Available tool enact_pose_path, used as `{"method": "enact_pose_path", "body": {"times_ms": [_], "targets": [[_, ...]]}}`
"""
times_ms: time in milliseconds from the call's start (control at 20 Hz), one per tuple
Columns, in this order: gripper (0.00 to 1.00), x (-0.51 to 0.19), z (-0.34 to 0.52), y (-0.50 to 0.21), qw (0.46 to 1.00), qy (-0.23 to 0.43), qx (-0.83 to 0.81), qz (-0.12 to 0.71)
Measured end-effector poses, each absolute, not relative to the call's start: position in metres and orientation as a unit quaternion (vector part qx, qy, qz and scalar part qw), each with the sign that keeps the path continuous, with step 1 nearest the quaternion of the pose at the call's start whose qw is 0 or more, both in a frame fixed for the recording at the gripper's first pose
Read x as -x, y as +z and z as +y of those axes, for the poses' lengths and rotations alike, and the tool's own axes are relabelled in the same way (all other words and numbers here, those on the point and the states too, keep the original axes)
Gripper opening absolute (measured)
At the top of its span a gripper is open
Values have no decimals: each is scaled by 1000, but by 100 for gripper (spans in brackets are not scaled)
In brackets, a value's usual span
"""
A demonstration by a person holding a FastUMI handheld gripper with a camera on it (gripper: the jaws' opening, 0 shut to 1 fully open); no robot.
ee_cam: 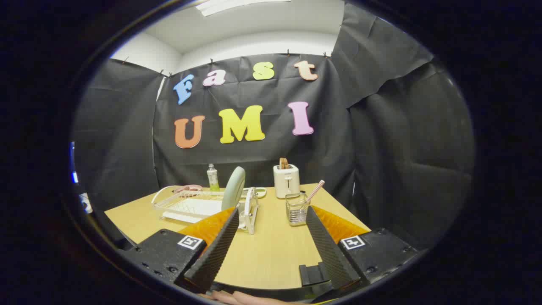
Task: Take the plate from the dish rack, then take the spoon from the basket and place it into the plate.
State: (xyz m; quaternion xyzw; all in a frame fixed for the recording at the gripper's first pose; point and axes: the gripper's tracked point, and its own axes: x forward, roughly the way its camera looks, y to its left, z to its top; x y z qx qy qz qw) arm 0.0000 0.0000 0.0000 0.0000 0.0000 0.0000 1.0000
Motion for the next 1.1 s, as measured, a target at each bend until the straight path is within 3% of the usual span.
{"method": "enact_pose_path", "body": {"times_ms": [1100], "targets": [[100, 31, 35, 40, 999, 25, 22, -33]]}}
